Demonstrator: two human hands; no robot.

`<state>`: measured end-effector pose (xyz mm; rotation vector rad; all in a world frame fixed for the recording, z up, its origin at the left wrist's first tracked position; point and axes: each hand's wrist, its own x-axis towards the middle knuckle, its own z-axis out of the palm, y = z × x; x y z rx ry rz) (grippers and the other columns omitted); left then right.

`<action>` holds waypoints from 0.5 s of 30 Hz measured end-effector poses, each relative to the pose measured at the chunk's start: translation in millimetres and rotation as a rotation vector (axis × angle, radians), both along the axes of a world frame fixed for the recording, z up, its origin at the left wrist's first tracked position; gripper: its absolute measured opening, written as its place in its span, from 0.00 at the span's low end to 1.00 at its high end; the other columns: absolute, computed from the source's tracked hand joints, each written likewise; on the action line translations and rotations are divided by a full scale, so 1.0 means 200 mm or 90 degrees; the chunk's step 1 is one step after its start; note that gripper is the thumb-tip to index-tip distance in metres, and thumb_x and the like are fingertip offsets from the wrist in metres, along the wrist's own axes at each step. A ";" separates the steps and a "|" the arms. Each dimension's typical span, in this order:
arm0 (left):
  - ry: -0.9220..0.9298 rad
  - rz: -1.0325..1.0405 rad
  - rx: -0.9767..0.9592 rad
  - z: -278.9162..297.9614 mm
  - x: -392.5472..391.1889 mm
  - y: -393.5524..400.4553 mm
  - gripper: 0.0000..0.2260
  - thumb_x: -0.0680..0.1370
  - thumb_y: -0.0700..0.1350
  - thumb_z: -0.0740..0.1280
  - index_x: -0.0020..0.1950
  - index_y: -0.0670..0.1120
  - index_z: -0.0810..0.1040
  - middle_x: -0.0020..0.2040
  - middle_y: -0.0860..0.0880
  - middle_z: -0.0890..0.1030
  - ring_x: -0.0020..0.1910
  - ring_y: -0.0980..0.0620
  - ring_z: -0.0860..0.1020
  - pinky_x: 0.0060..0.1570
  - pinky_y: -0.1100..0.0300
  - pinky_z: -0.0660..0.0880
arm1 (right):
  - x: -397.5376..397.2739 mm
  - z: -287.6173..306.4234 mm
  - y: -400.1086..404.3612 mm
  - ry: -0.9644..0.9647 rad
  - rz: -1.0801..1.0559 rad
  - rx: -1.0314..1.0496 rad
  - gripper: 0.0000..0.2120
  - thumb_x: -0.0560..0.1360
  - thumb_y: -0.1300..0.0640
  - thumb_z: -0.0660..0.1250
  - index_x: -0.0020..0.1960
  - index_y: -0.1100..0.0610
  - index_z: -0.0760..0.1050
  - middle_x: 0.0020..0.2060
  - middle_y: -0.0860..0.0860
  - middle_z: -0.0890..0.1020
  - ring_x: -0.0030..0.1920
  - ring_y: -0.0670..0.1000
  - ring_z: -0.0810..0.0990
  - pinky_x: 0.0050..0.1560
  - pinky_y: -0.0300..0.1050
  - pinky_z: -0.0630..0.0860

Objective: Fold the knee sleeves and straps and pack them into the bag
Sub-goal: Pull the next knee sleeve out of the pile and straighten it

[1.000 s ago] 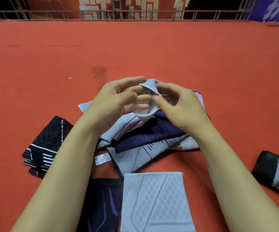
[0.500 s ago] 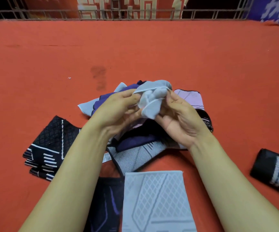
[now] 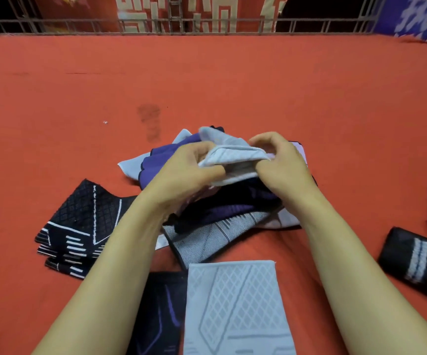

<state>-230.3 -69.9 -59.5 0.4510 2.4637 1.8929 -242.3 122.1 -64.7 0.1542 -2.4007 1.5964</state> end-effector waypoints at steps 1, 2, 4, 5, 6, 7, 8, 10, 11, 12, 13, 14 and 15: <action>0.037 0.093 -0.002 -0.01 -0.01 0.00 0.14 0.69 0.42 0.66 0.53 0.44 0.83 0.39 0.46 0.80 0.40 0.51 0.75 0.42 0.53 0.71 | 0.00 0.01 -0.01 -0.045 0.064 -0.092 0.20 0.75 0.70 0.59 0.60 0.56 0.80 0.51 0.49 0.86 0.52 0.49 0.85 0.52 0.40 0.80; 0.059 0.154 0.021 -0.03 -0.01 0.01 0.15 0.70 0.43 0.65 0.54 0.47 0.83 0.40 0.46 0.83 0.40 0.51 0.78 0.42 0.54 0.74 | 0.01 0.03 -0.02 -0.108 0.144 -0.215 0.20 0.76 0.73 0.57 0.61 0.61 0.80 0.53 0.55 0.86 0.52 0.52 0.85 0.52 0.43 0.82; 0.079 0.173 0.035 -0.05 -0.01 0.02 0.16 0.73 0.42 0.62 0.56 0.49 0.85 0.46 0.50 0.87 0.45 0.57 0.83 0.45 0.59 0.78 | 0.02 0.05 -0.02 -0.223 0.274 -0.379 0.20 0.77 0.75 0.56 0.64 0.66 0.79 0.53 0.61 0.84 0.52 0.54 0.83 0.51 0.44 0.83; 0.070 0.166 0.028 -0.06 -0.01 0.03 0.16 0.75 0.40 0.61 0.55 0.47 0.85 0.45 0.52 0.87 0.44 0.59 0.82 0.44 0.60 0.78 | 0.03 0.05 -0.02 -0.265 0.330 -0.408 0.21 0.77 0.74 0.56 0.65 0.66 0.78 0.55 0.61 0.83 0.53 0.54 0.82 0.55 0.46 0.83; 0.053 0.160 0.023 -0.07 -0.02 0.03 0.14 0.77 0.38 0.60 0.52 0.44 0.86 0.42 0.51 0.86 0.41 0.57 0.81 0.42 0.59 0.76 | 0.04 0.05 -0.01 -0.292 0.386 -0.414 0.21 0.77 0.73 0.57 0.66 0.65 0.78 0.58 0.62 0.83 0.57 0.56 0.82 0.59 0.49 0.81; 0.033 0.151 0.022 -0.08 -0.02 0.02 0.13 0.79 0.37 0.60 0.50 0.41 0.85 0.40 0.47 0.84 0.39 0.53 0.78 0.41 0.57 0.74 | 0.06 0.05 0.00 -0.310 0.437 -0.420 0.21 0.77 0.72 0.59 0.67 0.64 0.78 0.61 0.63 0.81 0.60 0.58 0.81 0.63 0.51 0.79; 0.013 0.133 0.028 -0.08 -0.03 0.01 0.12 0.80 0.39 0.61 0.49 0.39 0.84 0.39 0.41 0.83 0.39 0.50 0.77 0.42 0.55 0.72 | 0.07 0.05 0.01 -0.329 0.475 -0.433 0.22 0.76 0.70 0.59 0.67 0.63 0.79 0.63 0.63 0.80 0.61 0.58 0.80 0.64 0.51 0.78; -0.011 0.094 0.054 -0.06 -0.02 0.02 0.12 0.81 0.41 0.62 0.48 0.37 0.83 0.40 0.36 0.80 0.40 0.46 0.75 0.42 0.50 0.70 | 0.08 0.04 0.04 -0.361 0.529 -0.475 0.22 0.75 0.66 0.58 0.65 0.59 0.82 0.62 0.62 0.80 0.62 0.59 0.79 0.67 0.54 0.75; -0.016 0.084 0.073 -0.05 -0.01 0.03 0.12 0.81 0.39 0.61 0.47 0.37 0.83 0.39 0.38 0.79 0.40 0.45 0.74 0.41 0.50 0.69 | 0.07 0.04 0.06 -0.359 0.542 -0.474 0.22 0.75 0.64 0.58 0.65 0.58 0.82 0.62 0.62 0.81 0.61 0.60 0.78 0.67 0.55 0.74; -0.027 0.087 0.091 -0.03 -0.01 0.04 0.12 0.81 0.37 0.61 0.46 0.36 0.83 0.38 0.39 0.78 0.39 0.44 0.72 0.39 0.50 0.68 | 0.07 0.05 0.07 -0.351 0.547 -0.443 0.22 0.76 0.63 0.58 0.67 0.59 0.81 0.62 0.62 0.80 0.62 0.61 0.78 0.67 0.56 0.73; -0.044 0.099 0.107 -0.02 0.00 0.04 0.11 0.80 0.35 0.61 0.45 0.36 0.82 0.37 0.39 0.77 0.37 0.44 0.72 0.37 0.52 0.68 | 0.07 0.06 0.09 -0.343 0.545 -0.398 0.22 0.77 0.62 0.59 0.69 0.61 0.78 0.64 0.64 0.80 0.63 0.62 0.78 0.67 0.56 0.74; -0.057 0.114 0.115 -0.02 0.00 0.04 0.10 0.78 0.34 0.61 0.44 0.36 0.83 0.36 0.40 0.77 0.36 0.44 0.72 0.36 0.54 0.69 | 0.07 0.06 0.10 -0.332 0.541 -0.351 0.21 0.78 0.62 0.61 0.70 0.63 0.77 0.65 0.65 0.80 0.64 0.63 0.79 0.68 0.56 0.74; -0.058 0.131 0.107 -0.02 0.00 0.05 0.10 0.77 0.34 0.61 0.45 0.36 0.83 0.35 0.40 0.77 0.34 0.45 0.73 0.35 0.55 0.69 | 0.07 0.05 0.11 -0.319 0.535 -0.314 0.20 0.79 0.61 0.63 0.69 0.65 0.77 0.64 0.64 0.81 0.64 0.61 0.80 0.66 0.55 0.76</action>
